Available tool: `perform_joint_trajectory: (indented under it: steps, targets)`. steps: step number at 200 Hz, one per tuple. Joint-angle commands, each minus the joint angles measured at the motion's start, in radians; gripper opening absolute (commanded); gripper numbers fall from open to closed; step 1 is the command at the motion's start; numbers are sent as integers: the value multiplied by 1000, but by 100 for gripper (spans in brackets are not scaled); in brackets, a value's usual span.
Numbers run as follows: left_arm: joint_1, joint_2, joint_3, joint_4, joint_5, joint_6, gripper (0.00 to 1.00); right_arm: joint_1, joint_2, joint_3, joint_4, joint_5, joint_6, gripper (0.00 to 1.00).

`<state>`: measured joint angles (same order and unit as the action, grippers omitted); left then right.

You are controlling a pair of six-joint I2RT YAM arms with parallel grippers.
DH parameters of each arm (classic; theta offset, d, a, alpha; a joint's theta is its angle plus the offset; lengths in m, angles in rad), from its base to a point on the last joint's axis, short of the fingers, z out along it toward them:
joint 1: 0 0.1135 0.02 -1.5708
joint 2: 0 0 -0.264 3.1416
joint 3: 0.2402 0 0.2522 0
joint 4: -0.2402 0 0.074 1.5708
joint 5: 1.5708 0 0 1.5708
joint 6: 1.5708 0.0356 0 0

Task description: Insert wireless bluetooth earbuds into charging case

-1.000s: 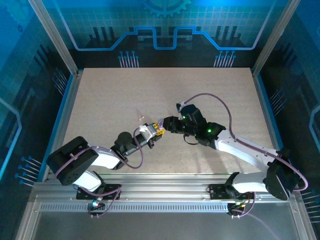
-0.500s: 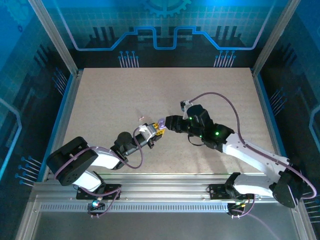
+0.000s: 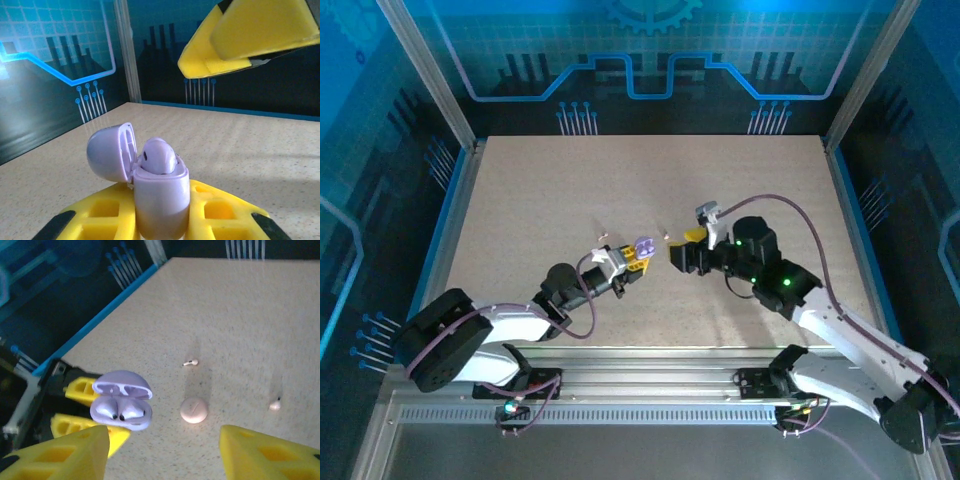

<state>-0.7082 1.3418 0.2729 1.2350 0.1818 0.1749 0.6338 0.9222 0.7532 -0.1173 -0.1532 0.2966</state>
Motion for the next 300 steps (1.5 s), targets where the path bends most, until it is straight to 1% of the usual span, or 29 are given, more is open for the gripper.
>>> perform_joint_trajectory:
  steps: [1, 18, 23, 31, 42, 49, 70, 114, 153, 219, 241, 259, 300]
  targets:
    - [-7, -54, 30, -49, 76, -54, 7, -67, -68, -48, 24, -215, -323, 63]
    - [-7, -85, 34, -83, 112, -54, 7, -114, -107, -84, 21, -359, -474, 65]
    - [-8, -95, 36, -94, 119, -54, 7, -123, -116, -92, 20, -383, -504, 68]
    - [-7, -109, 40, -114, 134, -53, 7, -133, -124, -99, 13, -412, -543, 70]
    - [-7, -128, 46, -142, 153, -47, 7, -144, -123, -95, -15, -447, -598, 71]
    - [-8, -141, 50, -158, 162, -45, 7, -147, -115, -89, -41, -459, -629, 74]
    - [-8, -179, 63, -210, 188, -37, 7, -150, -71, -53, -111, -493, -709, 76]
    - [-8, -225, 73, -269, 219, -29, 7, -154, 76, 18, -128, -558, -769, 76]
    - [-8, -231, 76, -273, 222, -27, 7, -152, 200, 94, -143, -630, -804, 76]
    - [-7, -204, 104, -277, 229, -11, 7, -130, 360, 236, -255, -711, -913, 75]
    - [-7, -196, 106, -279, 229, -11, 7, -119, 399, 281, -329, -747, -978, 74]
    - [-7, -199, 108, -283, 227, -11, 7, -111, 412, 306, -375, -749, -1016, 72]
    - [-7, -201, 109, -294, 218, -5, 7, -110, 388, 309, -384, -741, -1038, 68]
